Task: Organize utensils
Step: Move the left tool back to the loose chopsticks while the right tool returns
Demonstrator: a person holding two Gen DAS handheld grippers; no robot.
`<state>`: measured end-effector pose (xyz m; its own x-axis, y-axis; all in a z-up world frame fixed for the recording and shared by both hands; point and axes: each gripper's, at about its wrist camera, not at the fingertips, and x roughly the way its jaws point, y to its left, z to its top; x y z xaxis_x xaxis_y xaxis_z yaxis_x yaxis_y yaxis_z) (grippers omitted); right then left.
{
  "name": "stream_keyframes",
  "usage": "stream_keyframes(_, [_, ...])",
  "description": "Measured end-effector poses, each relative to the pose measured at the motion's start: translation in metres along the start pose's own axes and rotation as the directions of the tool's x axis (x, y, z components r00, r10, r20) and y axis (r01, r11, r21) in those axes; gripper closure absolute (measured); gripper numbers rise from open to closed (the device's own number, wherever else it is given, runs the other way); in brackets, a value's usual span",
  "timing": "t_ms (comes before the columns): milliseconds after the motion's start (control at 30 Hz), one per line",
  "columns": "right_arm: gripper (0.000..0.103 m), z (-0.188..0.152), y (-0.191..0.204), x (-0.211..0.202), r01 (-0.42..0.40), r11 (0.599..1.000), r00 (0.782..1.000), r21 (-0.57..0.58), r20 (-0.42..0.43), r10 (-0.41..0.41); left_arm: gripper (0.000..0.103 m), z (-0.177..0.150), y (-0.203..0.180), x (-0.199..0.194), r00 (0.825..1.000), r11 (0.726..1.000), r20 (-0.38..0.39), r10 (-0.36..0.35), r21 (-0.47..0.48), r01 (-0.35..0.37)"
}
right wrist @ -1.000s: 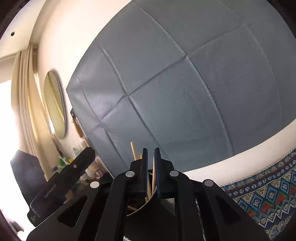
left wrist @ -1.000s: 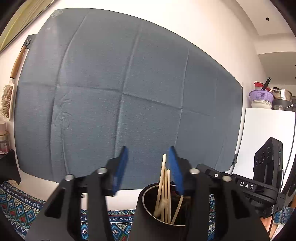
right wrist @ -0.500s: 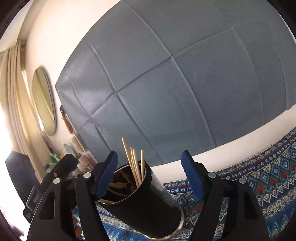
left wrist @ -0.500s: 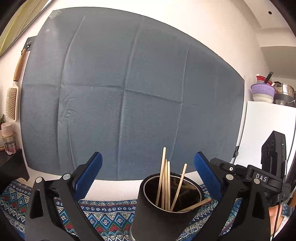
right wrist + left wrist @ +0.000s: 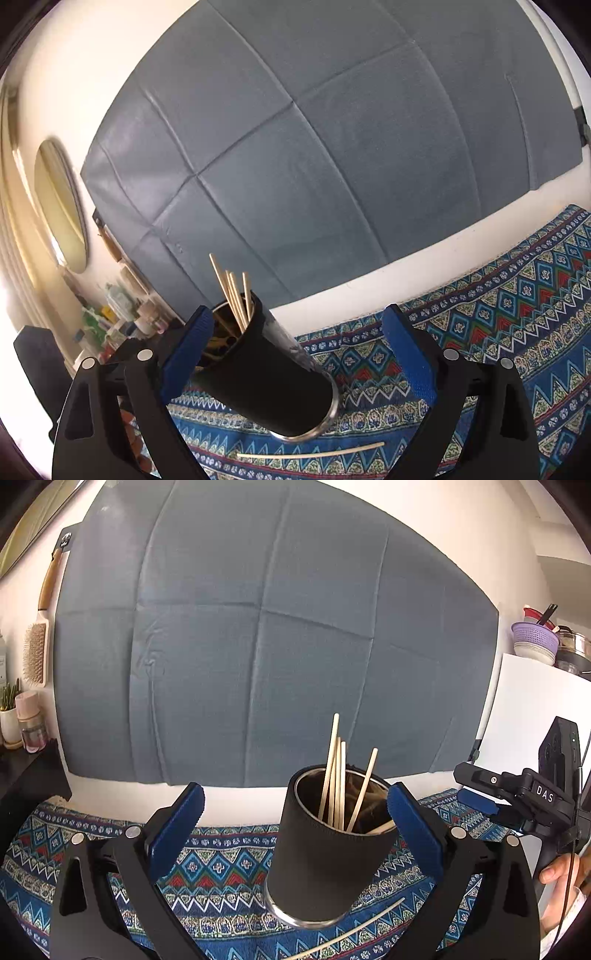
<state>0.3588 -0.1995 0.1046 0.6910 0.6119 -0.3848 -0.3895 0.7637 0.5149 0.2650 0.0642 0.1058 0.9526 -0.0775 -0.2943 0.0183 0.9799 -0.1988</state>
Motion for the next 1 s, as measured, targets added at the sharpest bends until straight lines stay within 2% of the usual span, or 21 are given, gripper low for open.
stream_keyframes(133, [0.014,-0.005,-0.007,-0.002,0.054,0.998,0.998,-0.023,-0.041,-0.055,0.006,-0.01,0.002,-0.004,0.999,1.0,-0.038,0.019,0.009,-0.019])
stream_keyframes(200, [0.014,-0.009,-0.012,0.0,0.109,0.993,0.99,-0.038,-0.087,-0.112,0.006,-0.015,0.001,-0.003,0.997,0.999,-0.07,0.033,0.033,-0.03])
stream_keyframes(300, [0.014,-0.018,-0.017,0.009,0.203,0.976,0.959,-0.08,-0.185,-0.215,0.006,-0.027,-0.004,-0.002,0.99,0.995,-0.133,0.053,0.095,-0.041])
stream_keyframes(433, [0.014,-0.033,-0.024,0.015,0.235,0.965,0.926,-0.114,-0.274,-0.258,0.006,-0.045,-0.014,-0.003,0.981,0.983,-0.181,0.073,0.177,-0.04])
stream_keyframes(600, [0.014,-0.054,-0.022,0.02,0.276,0.939,0.874,-0.205,-0.354,-0.334,0.006,-0.064,-0.023,-0.008,0.965,0.98,-0.256,0.049,0.197,0.002])
stream_keyframes(833, [0.014,-0.087,-0.007,0.021,0.27,0.887,0.793,-0.374,-0.437,-0.425,0.006,-0.081,-0.024,-0.012,0.921,0.989,-0.389,0.003,0.135,0.054])
stream_keyframes(1000, [0.014,-0.108,-0.006,0.016,0.226,0.896,0.75,-0.382,-0.518,-0.41,0.006,-0.1,-0.027,-0.016,0.873,0.987,-0.488,-0.004,0.139,0.083])
